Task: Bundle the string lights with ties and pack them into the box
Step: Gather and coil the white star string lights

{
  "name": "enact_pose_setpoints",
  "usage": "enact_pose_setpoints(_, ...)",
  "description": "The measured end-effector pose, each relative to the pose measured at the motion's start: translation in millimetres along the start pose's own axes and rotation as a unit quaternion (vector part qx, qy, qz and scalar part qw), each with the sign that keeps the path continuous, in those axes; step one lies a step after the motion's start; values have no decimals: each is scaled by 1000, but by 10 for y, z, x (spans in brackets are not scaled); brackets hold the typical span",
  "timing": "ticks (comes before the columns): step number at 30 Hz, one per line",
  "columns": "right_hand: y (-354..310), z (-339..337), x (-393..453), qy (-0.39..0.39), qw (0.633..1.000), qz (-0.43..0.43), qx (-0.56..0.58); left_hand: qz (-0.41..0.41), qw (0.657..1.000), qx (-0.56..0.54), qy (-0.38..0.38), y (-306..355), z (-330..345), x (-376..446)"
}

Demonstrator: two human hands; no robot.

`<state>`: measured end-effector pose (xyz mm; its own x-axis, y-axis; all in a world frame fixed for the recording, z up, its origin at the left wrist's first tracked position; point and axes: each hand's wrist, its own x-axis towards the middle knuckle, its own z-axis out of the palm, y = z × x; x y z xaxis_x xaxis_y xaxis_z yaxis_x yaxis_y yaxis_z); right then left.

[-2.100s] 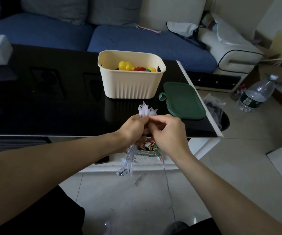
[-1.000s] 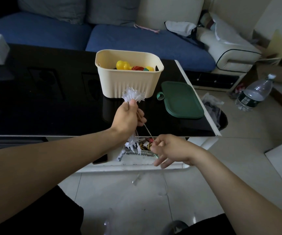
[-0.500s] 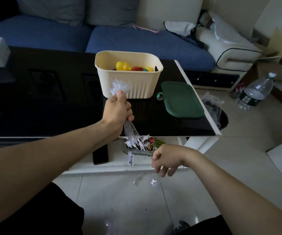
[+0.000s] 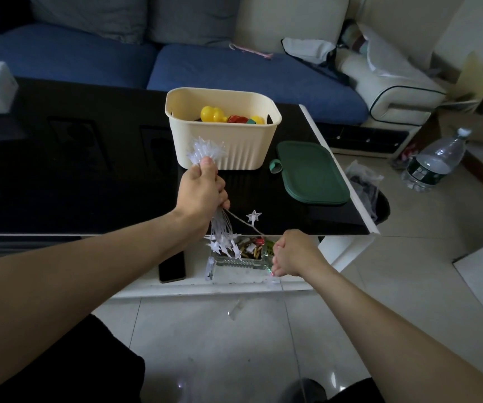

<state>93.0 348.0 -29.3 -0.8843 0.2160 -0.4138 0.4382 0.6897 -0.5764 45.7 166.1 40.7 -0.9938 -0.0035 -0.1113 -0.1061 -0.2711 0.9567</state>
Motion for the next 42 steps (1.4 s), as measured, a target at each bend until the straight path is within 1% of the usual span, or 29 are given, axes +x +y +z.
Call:
enact_pose_setpoints(4, 11, -233, 26, 81, 996, -28, 30, 4, 1000, -4, -7, 25, -10, 10)
enact_pose_setpoints(8, 100, -455, -138, 127, 990, -35, 52, -7, 1000, 2, -26, -8, 46, -55)
enact_pose_setpoints(10, 155, -515, -219, 132, 990, -42, 35, -6, 999, -1, -32, -9, 81, -106)
enact_pose_setpoints(13, 200, -536, -310, 94, 994, -43, -37, 7, 1000, 7, -12, 38, 83, -117)
enact_pose_setpoints(16, 229, -543, -368, 73, 996, -37, -47, 9, 1000, 3, 21, 84, 48, -75)
enact_pose_setpoints(18, 224, -563, -409, 28, 999, -18, -21, 5, 1000, -2, 27, 103, 22, -58)
enact_pose_setpoints(20, 237, -609, -432, -47, 998, 22, 43, 7, 1000, 3, 29, 117, 0, -59)
enact_pose_setpoints(21, 258, -651, -445, -87, 994, 36, 53, 11, 999, 9, 33, 125, -14, -54)
enact_pose_setpoints(23, 313, -755, -463, -150, 988, 41, 21, 14, 999, 16, 43, 148, -59, -35)
enact_pose_setpoints(24, 336, -806, -478, -174, 984, 38, 21, 14, 999, 14, 47, 158, -81, -19)
enact_pose_setpoints(25, 377, -856, -470, -188, 981, 32, 46, 12, 999, 11, 50, 164, -100, -3)
enact_pose_setpoints(26, 404, -899, -460, -185, 979, 23, 85, 11, 999, 10, 51, 168, -118, 9)
enact_pose_setpoints(28, 456, -962, -426, -146, 978, -17, 150, 9, 999, 9, 48, 162, -127, 22)
enact_pose_setpoints(29, 479, -981, -401, -115, 979, -42, 161, 8, 999, 9, 46, 151, -119, 22)
enact_pose_setpoints(31, 501, -1012, -360, -34, 987, -90, 131, 7, 999, 11, 44, 129, -87, 18)
enact_pose_setpoints(33, 473, -1050, -340, 33, 985, -131, 106, 6, 999, 13, 45, 111, -50, 10)
enact_pose_setpoints(37, 388, -1062, -298, 96, 970, -183, 131, 8, 999, 15, 48, 96, -30, 16)
enact_pose_setpoints(40, 370, -1039, -271, 153, 957, -216, 115, 7, 998, 14, 59, 96, -83, 51)
enact_pose_setpoints(42, 377, -1053, -286, 150, 949, -237, 140, 3, 998, 9, 67, 102, -120, 78)
